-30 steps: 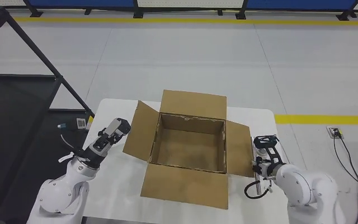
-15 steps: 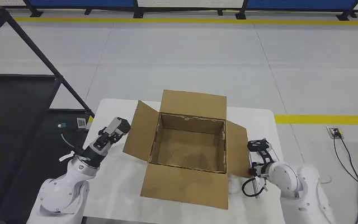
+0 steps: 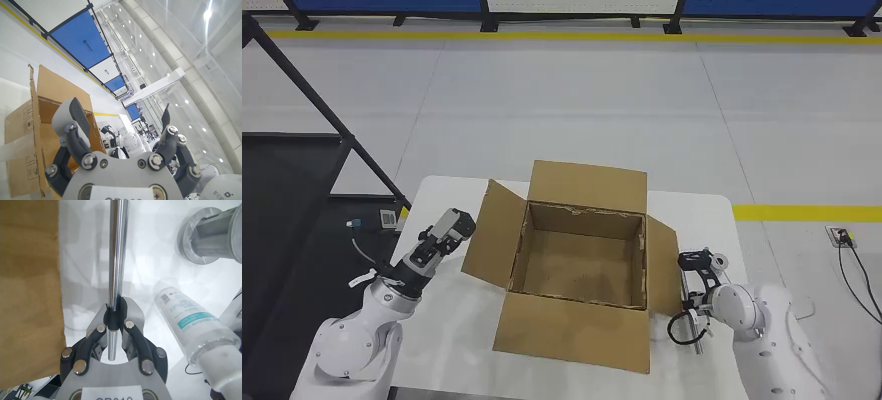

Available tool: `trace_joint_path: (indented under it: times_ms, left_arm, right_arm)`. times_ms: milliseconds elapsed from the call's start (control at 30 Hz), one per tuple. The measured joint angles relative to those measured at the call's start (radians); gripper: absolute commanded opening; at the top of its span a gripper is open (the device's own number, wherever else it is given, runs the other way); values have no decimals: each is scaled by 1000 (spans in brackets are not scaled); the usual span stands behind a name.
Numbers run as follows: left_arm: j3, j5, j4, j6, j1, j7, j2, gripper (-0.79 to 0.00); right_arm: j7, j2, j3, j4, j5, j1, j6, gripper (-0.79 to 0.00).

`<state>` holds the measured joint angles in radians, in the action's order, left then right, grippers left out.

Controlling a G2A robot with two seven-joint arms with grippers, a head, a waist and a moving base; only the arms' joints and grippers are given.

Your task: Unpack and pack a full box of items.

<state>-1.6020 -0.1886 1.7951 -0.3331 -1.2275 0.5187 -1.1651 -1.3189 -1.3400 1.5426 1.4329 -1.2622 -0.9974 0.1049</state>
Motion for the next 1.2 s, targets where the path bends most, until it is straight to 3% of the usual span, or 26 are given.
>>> trace_joint_path:
  times_ms: [167, 467, 567, 767, 933, 967, 1000, 1067, 1100, 1200]
  left_arm:
    - [1, -1, 1, 2, 0, -3, 1, 0]
    - [1, -7, 5, 0, -5, -7, 3, 0]
    - [1, -8, 7, -2, -7, -8, 4, 0]
    - [3, -8, 13, 0, -11, -8, 6, 0]
    - [6, -5, 20, -2, -13, -10, 7, 0]
    - [7, -5, 20, -3, -13, -10, 7, 0]
    - [7, -5, 21, -4, -14, -10, 7, 0]
    - [7, -5, 22, -5, -14, -10, 7, 0]
    - [7, -5, 23, -6, -15, -11, 8, 0]
    - [5, -5, 26, -9, -19, -12, 8, 0]
  right_arm:
    - [5, 4, -6, -24, 13, 10, 1, -597]
    - [10, 13, -13, -57, 30, 25, 4, -591]
    - [18, 16, -15, -47, 35, 24, -2, -548]
    - [40, 26, 22, 88, 54, -30, -30, -456]
    - [44, 35, 72, 280, 63, -110, -70, -397]
    - [47, 37, 80, 314, 63, -124, -79, -345]
    - [53, 38, 91, 358, 63, -141, -91, -212]
    - [70, 40, 107, 421, 73, -165, -108, -34]
    - [85, 40, 118, 458, 85, -179, -118, 0]
    - [135, 42, 153, 520, 113, -205, -142, 0]
